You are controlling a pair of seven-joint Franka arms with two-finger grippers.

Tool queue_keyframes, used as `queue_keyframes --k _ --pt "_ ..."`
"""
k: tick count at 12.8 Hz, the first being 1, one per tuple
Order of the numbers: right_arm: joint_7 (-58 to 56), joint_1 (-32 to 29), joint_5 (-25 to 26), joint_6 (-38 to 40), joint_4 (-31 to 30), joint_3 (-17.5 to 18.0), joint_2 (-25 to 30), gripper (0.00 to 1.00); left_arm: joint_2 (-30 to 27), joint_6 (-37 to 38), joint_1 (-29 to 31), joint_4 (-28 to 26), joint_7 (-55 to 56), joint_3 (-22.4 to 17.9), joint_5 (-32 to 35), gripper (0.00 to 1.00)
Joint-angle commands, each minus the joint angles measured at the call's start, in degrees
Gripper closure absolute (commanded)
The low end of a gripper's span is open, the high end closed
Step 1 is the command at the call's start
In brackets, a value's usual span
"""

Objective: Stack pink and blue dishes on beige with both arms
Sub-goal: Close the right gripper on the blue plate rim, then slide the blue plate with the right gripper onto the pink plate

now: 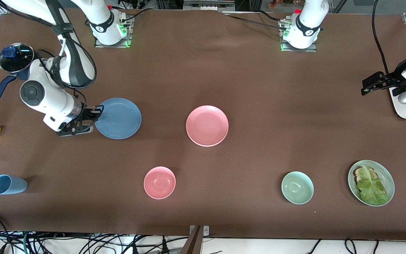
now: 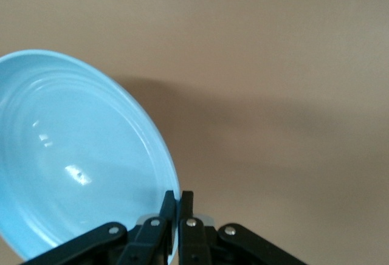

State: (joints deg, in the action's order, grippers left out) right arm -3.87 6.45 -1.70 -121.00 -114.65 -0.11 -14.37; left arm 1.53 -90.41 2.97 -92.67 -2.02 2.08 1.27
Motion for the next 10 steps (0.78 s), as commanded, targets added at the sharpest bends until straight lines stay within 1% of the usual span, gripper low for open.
queue_keyframes --k 1,3,5,6,10 --pt "0.7 1.19 -2.25 9.97 11.0 0.9 -1.36 1.0 -1.09 -0.21 0.01 -0.93 -1.67 -0.06 -0.83 0.0" --pt "3.67 3.73 -2.35 12.18 15.31 0.99 -2.24 1.0 -1.09 -0.12 0.01 -0.93 -1.58 -0.06 -0.83 0.0" --pt "9.81 7.68 -4.0 12.89 17.26 0.99 -3.11 1.0 -1.09 -0.12 -0.07 -0.93 -1.58 -0.06 -0.83 0.0" --pt "13.76 10.13 -5.23 12.46 17.79 0.99 -3.9 1.0 -1.09 -0.12 -0.07 -0.93 -1.58 0.03 -0.83 0.0" --pt "33.35 21.38 -5.6 10.7 22.52 0.99 -9.34 1.0 -1.09 -0.21 -0.07 -0.93 -1.49 -0.06 -0.83 0.0"
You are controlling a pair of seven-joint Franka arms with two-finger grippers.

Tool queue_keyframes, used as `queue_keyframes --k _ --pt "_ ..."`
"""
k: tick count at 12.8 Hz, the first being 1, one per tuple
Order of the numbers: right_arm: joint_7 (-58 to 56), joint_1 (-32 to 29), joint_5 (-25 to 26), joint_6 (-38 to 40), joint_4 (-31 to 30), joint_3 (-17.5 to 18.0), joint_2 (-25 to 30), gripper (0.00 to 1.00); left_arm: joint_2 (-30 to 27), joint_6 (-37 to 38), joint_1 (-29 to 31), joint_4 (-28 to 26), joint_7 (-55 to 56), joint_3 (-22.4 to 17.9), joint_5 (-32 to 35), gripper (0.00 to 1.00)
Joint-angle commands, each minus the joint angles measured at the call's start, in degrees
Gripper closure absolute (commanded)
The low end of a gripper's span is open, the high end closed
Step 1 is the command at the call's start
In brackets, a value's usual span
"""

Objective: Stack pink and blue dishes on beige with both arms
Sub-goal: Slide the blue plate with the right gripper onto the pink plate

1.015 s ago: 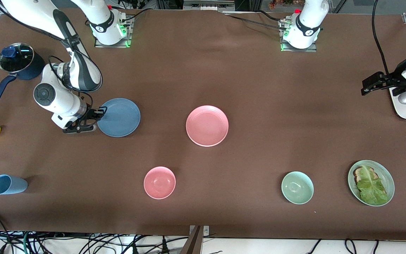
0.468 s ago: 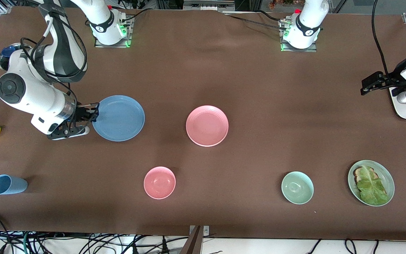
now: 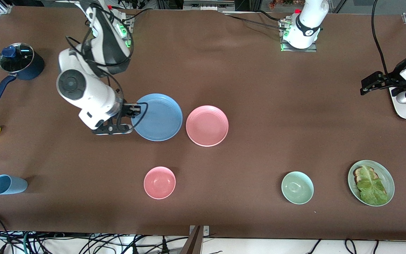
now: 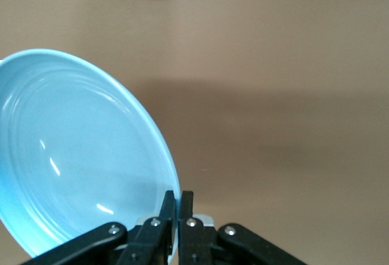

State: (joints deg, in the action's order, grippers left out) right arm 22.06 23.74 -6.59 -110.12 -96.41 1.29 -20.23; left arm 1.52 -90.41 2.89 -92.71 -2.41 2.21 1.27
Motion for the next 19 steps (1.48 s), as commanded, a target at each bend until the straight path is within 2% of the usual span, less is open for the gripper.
queue_keyframes --k 1,4,7,11,19 --pt "11.48 6.21 -1.23 -1.84 5.0 -0.42 -4.98 1.0 -1.0 -0.21 -0.07 -0.9 -1.11 -0.1 -0.83 0.0" --pt "18.62 11.05 -2.64 -8.6 5.18 -0.5 -8.85 1.0 -1.0 -0.21 -0.07 -0.9 -1.11 -0.1 -0.83 0.0" --pt "21.97 13.43 -2.64 -12.48 5.18 -0.42 -11.92 1.0 -1.0 -0.21 -0.42 -0.9 -0.67 -0.18 -0.83 0.0" --pt "23.91 15.27 -2.73 -15.03 5.18 -0.42 -15.0 1.0 -1.0 -0.21 -0.42 -0.9 -0.67 -0.1 -0.83 0.0" --pt "23.91 15.9 -2.64 -16.18 5.09 -0.42 -16.59 1.0 -1.0 -0.12 -0.42 -0.9 -0.67 -0.18 -0.74 0.0"
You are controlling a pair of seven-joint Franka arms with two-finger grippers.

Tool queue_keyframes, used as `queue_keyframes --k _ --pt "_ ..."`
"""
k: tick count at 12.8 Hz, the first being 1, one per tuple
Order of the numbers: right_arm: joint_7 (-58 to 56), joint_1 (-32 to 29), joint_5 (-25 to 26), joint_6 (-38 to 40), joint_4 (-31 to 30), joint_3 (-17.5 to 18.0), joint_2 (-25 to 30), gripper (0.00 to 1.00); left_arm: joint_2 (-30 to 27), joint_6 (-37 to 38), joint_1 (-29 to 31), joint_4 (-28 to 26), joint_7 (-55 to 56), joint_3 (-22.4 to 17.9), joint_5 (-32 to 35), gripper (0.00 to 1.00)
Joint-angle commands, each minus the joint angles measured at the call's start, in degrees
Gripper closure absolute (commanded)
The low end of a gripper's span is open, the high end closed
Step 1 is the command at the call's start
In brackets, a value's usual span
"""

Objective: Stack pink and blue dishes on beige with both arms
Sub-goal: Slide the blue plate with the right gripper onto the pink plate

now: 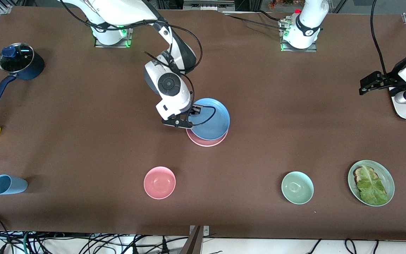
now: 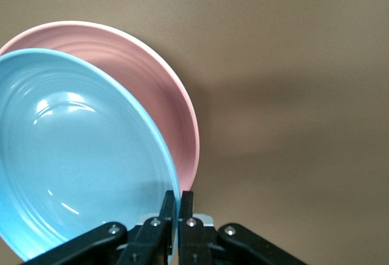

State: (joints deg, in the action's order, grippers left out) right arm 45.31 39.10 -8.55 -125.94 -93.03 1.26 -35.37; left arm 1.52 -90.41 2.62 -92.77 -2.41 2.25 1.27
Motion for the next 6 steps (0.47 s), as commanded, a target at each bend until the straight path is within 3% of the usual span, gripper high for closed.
queue_keyframes --k 1,6 --pt "0.31 0.54 -0.68 -0.44 1.72 -0.47 -1.54 1.0 -1.0 -0.21 -0.16 -0.83 -0.66 -0.23 -0.74 0.0" --pt "-0.05 0.19 -0.68 -1.67 1.72 -0.47 -2.16 0.99 -1.0 -0.21 -0.16 -0.83 -0.66 -0.23 -0.74 0.0"
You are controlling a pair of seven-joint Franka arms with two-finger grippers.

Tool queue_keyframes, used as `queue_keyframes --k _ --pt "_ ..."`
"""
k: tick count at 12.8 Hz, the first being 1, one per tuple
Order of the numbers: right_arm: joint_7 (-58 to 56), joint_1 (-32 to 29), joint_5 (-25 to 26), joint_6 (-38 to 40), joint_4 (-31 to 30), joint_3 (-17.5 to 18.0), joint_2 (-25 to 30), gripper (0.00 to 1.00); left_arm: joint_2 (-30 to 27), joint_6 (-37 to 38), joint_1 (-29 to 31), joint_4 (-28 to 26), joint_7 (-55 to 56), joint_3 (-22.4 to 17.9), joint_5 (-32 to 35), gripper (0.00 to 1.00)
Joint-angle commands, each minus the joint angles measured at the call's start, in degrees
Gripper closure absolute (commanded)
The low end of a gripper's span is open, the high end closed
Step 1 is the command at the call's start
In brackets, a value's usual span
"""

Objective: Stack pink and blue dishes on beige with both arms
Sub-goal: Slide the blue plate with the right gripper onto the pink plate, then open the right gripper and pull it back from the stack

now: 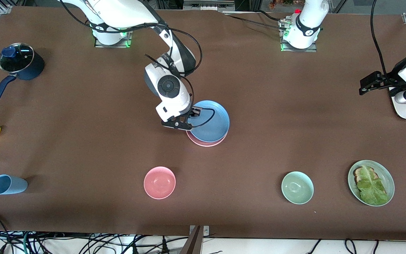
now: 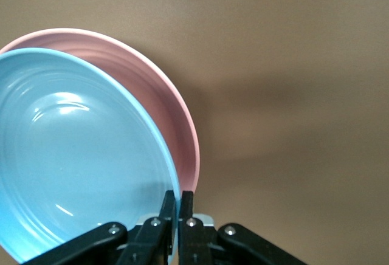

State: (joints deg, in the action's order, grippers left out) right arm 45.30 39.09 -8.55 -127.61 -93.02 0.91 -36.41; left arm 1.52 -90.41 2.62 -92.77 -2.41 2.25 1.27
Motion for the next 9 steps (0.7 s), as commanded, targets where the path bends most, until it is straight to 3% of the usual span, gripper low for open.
queue_keyframes --k 1,3,4,6,8,9 --pt "-0.21 0.2 -0.6 -0.01 1.71 -0.2 -1.3 0.9 -0.91 -0.21 -0.16 -0.83 -0.66 -0.23 -0.74 0.0" --pt "-0.56 -0.06 -0.24 0.08 1.79 -0.21 -1.3 0.76 -0.91 -0.21 -0.16 -0.83 -0.66 -0.14 -0.74 0.0" --pt "-0.74 -0.15 -0.16 0.08 1.79 -0.29 -1.3 0.57 -0.82 -0.21 -0.16 -0.83 -0.66 -0.23 -0.74 0.0" --pt "-0.92 -0.24 -0.5 0.51 3.19 -0.29 -1.3 0.39 -0.82 -0.21 -0.16 -0.83 -0.66 -0.23 -0.65 0.0" --pt "-1.7 -1.37 -0.42 3.75 5.56 -0.56 -0.6 0.08 -0.82 -0.21 -0.16 -0.83 -0.66 -0.23 -0.65 0.0" --pt "-1.8 -1.9 -0.33 5.42 7.14 -0.64 0.28 0.0 -0.82 -0.21 -0.16 -0.83 -0.66 -0.23 -0.65 0.0"
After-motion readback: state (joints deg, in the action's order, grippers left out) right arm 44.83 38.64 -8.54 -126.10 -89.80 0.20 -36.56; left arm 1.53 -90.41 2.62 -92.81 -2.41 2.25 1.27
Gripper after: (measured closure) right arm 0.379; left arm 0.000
